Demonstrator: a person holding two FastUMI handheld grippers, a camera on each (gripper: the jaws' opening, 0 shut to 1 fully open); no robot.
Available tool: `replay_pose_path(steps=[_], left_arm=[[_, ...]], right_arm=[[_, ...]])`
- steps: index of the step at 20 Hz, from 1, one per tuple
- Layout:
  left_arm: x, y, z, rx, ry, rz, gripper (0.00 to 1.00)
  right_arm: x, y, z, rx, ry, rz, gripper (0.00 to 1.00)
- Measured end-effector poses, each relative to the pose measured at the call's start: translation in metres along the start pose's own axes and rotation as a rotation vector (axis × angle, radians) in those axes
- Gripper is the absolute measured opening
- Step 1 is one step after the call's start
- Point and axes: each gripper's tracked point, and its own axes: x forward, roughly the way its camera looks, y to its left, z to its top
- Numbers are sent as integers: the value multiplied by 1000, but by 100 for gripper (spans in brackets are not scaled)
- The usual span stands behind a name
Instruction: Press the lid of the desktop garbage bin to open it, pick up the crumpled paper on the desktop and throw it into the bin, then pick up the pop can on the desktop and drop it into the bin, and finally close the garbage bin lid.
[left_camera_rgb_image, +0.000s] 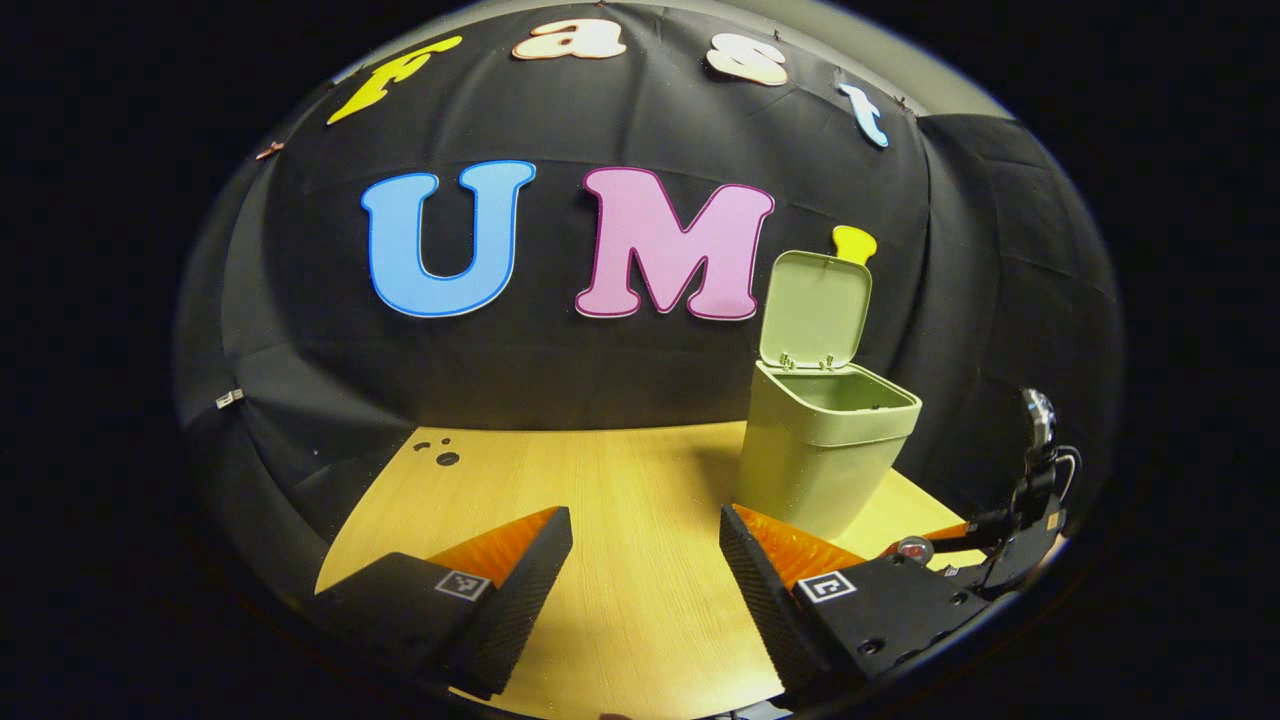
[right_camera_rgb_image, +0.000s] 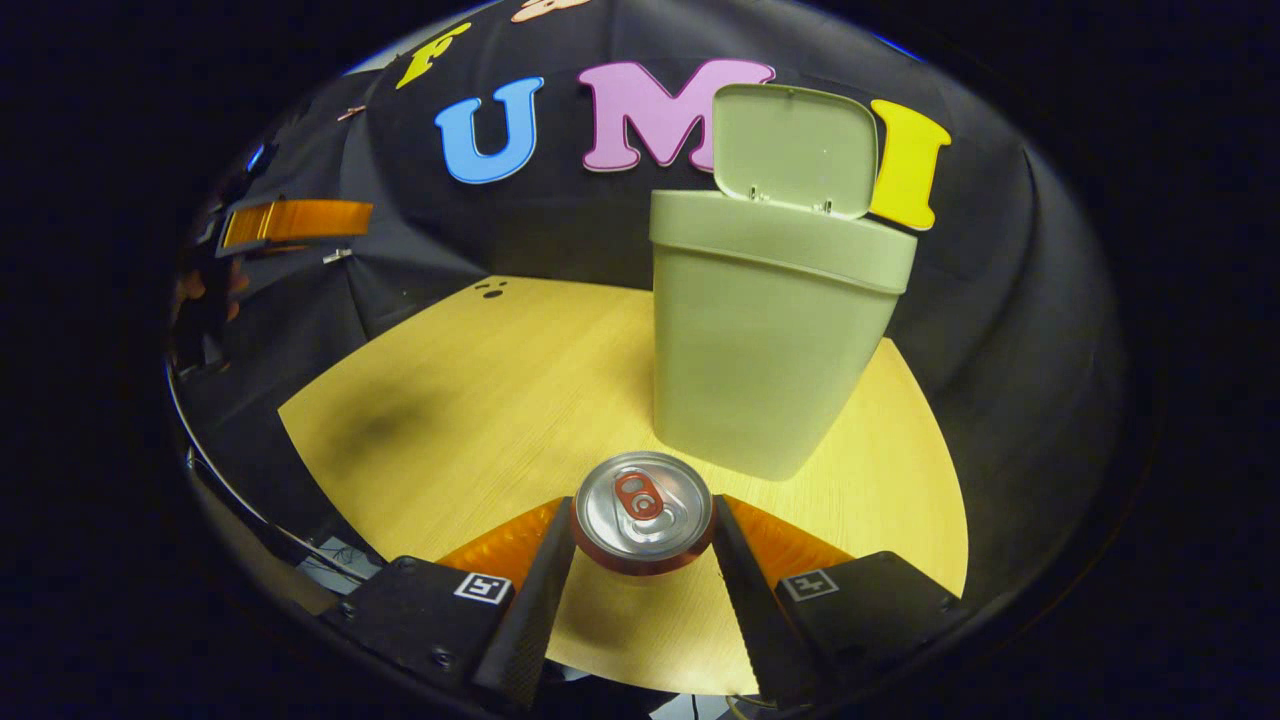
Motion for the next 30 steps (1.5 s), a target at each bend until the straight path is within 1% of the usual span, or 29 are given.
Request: replay_pose_path(steps=[8, 9, 10, 16, 21, 26, 28, 30], left_arm=[[-4, -4, 0, -15, -7, 1, 96], [-4, -5, 0, -15, -8, 1, 95], [-5, -5, 0, -16, -8, 1, 96], [-4, -2, 2, -26, -12, 4, 96], [-1, -1, 5, -28, -18, 7, 96], [4, 1, 7, -39, -16, 14, 96], [5, 3, 5, -40, -14, 18, 96], [6, 4, 5, -38, -11, 22, 96]], right_arm=[[-40, -9, 89, 36, -179, 7, 82], [-44, -11, 103, 36, -205, 6, 77], [-47, -14, 116, 35, -229, 5, 82], [-63, -32, 190, 30, -364, -7, 82], [-66, -61, 246, 44, -468, -45, 81], [-54, -93, 274, 45, -497, -94, 81], [-43, -107, 274, 41, -481, -127, 81], [-31, -120, 266, 50, -436, -159, 82]])
